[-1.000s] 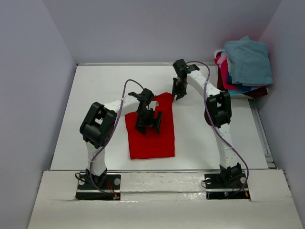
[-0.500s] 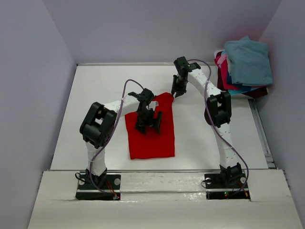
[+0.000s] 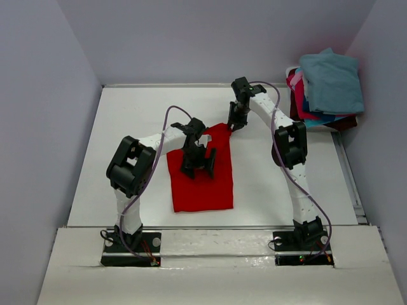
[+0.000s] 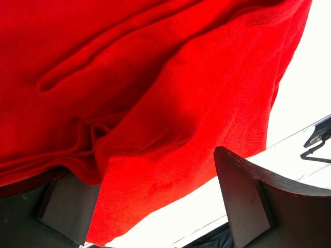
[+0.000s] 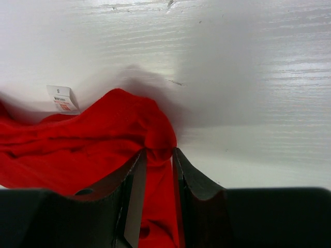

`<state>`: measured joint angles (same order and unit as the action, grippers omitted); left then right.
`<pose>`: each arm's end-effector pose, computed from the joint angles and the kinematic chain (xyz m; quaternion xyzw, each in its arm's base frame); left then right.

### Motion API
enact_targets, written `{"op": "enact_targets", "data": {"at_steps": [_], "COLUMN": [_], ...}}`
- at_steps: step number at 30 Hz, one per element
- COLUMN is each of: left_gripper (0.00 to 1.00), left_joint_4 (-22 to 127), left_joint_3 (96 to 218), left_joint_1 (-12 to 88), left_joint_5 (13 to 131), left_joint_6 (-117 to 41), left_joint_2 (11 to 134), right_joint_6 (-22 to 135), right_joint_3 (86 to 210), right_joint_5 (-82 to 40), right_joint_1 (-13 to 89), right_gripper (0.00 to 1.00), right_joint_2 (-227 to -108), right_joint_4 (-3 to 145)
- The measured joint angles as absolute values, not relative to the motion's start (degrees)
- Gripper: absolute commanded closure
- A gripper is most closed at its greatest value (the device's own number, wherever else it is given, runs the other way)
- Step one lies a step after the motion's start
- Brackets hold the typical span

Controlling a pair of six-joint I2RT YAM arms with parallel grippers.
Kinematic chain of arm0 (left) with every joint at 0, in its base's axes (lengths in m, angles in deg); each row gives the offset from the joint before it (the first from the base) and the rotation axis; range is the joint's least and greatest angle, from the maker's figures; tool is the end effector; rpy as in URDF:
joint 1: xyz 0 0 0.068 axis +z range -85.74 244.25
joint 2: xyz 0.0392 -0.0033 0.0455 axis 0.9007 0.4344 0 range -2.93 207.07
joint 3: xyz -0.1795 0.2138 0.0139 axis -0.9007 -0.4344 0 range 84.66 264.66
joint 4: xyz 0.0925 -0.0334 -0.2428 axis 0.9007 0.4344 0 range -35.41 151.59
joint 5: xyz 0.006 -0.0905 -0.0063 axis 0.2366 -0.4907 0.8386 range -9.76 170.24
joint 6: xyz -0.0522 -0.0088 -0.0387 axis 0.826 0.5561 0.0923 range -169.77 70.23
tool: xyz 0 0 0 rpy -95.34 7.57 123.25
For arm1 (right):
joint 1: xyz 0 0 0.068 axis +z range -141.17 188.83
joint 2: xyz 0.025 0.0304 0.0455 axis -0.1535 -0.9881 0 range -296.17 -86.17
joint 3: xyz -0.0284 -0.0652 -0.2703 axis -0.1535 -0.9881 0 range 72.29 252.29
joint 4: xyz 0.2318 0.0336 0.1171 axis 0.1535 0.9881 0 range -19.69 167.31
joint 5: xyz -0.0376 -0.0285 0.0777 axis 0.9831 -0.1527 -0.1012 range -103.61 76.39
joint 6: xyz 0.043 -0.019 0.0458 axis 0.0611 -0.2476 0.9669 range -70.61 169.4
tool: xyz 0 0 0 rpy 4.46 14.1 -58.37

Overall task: Fold and stack the t-shirts
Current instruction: Fold the tshirt

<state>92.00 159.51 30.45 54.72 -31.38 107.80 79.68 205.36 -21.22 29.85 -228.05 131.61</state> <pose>0.3073 -0.2326 0.1561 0.1612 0.9519 -0.2586 0.0311 0.4899 0.1955 0.1847 0.0679 0.9805 0.1336 0.1270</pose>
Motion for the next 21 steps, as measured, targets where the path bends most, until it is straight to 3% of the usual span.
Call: {"op": "enact_targets", "data": {"at_steps": [9, 21], "left_gripper": [0.01, 0.01], "left_joint_4": [91.98, 91.69], "left_joint_3": [159.51, 159.21], "left_joint_1": [30.45, 30.45], "left_joint_5": [54.72, 53.87], "left_joint_6": [-31.36, -31.34], "left_joint_2": [107.8, 107.78], "right_joint_6": [79.7, 79.7], "right_joint_3": [205.36, 205.3], "right_joint_5": [-22.03, -22.43], "right_joint_1": [29.85, 29.85], "right_gripper": [0.75, 0.75], "right_joint_2": [-228.34, -228.4], "right_joint_4": [131.63, 131.65]}}
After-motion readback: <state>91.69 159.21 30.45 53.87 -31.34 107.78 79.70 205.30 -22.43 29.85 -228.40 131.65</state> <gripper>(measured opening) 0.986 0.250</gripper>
